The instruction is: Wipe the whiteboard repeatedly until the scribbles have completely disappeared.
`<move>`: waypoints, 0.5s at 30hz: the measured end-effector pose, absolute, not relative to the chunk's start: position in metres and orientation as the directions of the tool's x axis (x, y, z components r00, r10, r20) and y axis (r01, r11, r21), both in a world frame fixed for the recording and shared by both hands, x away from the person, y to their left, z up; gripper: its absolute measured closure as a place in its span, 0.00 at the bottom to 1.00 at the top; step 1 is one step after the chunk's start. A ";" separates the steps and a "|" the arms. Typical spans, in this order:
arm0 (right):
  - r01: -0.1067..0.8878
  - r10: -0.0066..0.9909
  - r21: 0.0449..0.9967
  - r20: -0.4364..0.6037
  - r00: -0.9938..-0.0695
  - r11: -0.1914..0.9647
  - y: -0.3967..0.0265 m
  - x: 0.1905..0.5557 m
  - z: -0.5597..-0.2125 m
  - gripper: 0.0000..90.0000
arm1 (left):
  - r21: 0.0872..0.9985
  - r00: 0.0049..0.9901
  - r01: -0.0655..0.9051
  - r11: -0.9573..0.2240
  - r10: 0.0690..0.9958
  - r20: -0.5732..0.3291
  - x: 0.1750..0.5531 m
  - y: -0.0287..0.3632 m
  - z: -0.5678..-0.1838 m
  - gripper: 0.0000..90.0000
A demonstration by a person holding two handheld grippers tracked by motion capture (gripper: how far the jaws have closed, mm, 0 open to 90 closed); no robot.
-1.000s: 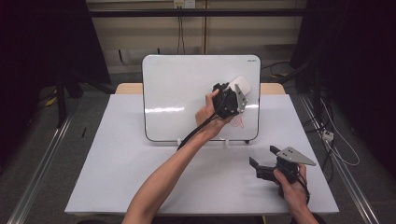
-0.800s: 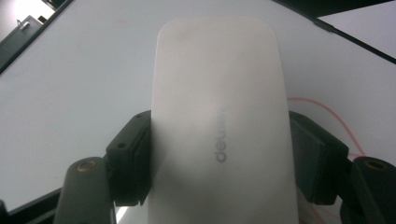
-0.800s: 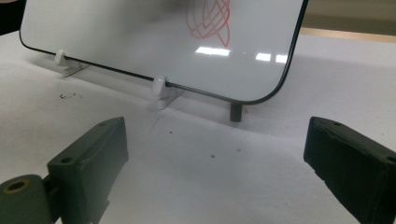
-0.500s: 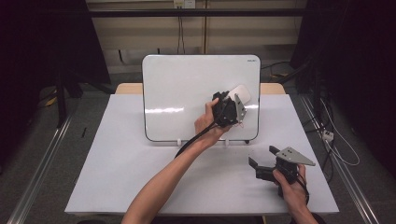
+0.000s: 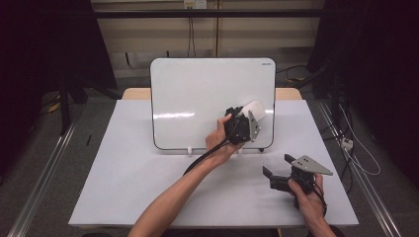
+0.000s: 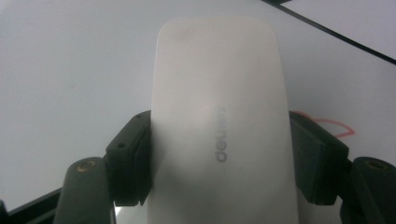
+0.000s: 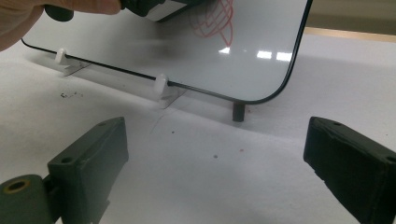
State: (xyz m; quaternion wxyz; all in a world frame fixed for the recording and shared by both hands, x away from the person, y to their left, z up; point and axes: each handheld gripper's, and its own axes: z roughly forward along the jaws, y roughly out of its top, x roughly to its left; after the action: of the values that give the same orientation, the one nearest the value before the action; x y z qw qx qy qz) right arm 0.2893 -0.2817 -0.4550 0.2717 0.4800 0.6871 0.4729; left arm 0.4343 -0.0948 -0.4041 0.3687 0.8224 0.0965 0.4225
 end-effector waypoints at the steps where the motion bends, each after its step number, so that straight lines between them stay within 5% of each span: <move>1: 0.402 0.916 0.911 0.082 -0.392 0.090 -0.282 0.289 -0.455 0.07 | 0.683 0.629 -0.154 -0.714 0.462 0.626 0.435 -0.095 -0.403 0.34; 15: 0.401 0.916 0.912 0.080 -0.393 0.092 -0.283 0.289 -0.455 0.07 | 0.684 0.626 -0.137 -0.717 0.473 0.620 0.458 -0.096 -0.374 0.34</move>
State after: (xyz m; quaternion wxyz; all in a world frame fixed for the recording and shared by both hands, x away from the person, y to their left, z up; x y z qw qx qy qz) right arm 0.2886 -0.2834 -0.4548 0.2722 0.4792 0.6871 0.4735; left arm 0.4581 -0.0964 -0.3738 0.3624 0.8256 0.1017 0.4203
